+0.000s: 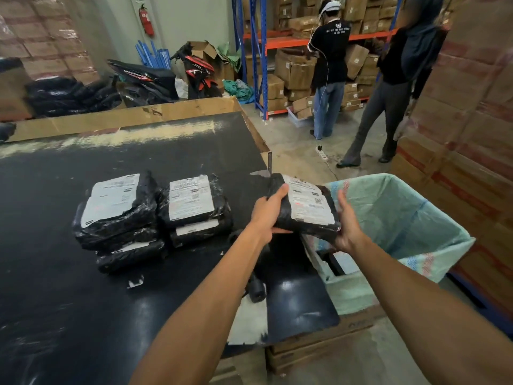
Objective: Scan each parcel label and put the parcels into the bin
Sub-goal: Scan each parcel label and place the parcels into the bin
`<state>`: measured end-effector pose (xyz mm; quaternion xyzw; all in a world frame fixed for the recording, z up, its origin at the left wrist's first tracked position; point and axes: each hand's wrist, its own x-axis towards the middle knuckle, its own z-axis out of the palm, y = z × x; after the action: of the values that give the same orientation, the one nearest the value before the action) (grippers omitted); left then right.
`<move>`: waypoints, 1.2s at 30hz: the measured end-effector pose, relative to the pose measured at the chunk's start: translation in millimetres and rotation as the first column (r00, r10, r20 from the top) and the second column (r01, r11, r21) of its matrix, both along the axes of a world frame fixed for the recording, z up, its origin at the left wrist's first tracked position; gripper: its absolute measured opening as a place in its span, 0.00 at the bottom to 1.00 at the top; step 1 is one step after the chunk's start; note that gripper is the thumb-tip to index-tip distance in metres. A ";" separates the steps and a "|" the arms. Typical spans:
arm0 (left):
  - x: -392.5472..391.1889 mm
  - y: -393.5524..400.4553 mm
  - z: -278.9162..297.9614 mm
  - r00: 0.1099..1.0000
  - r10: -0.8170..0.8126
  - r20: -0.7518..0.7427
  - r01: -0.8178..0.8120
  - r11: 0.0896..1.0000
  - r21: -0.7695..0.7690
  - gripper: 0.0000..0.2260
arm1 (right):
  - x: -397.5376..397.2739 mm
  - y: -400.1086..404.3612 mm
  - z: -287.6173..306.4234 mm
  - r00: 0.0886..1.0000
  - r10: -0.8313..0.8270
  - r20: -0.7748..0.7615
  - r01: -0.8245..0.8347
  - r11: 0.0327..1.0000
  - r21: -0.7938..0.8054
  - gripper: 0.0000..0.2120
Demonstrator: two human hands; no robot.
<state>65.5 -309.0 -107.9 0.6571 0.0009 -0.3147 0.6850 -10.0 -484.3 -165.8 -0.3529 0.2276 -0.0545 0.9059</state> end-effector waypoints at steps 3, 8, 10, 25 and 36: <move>13.1 -42.7 -10.5 0.991 -0.123 0.049 0.111 0.975 0.193 0.32 | 6.4 -38.0 -13.1 0.994 0.021 -0.111 -0.029 0.997 -0.078 0.21; 44.5 -87.2 -47.2 0.837 -0.221 0.500 -0.119 0.819 0.561 0.23 | 14.6 -104.9 -47.0 0.955 0.038 -0.294 -0.088 0.983 -0.159 0.15; 56.5 -94.4 -68.3 0.745 -0.374 0.552 -0.115 0.743 0.659 0.20 | 20.4 -127.4 -63.5 0.920 0.068 -0.385 -0.154 0.968 -0.197 0.14; 73.1 -110.7 -112.7 0.574 -0.497 0.651 -0.329 0.588 0.739 0.21 | 62.7 -111.9 -199.8 0.485 0.311 -0.817 -0.736 0.649 -0.190 0.21; 76.4 -105.9 -115.0 0.588 -0.506 0.631 -0.312 0.578 0.754 0.21 | 70.1 -111.5 -174.7 0.449 0.097 -0.888 -0.883 0.199 -0.425 0.26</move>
<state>141.9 -414.8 -222.9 0.9566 -0.2055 0.0111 0.2062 60.1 -595.7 -340.4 -0.8111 0.3407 0.3078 0.3623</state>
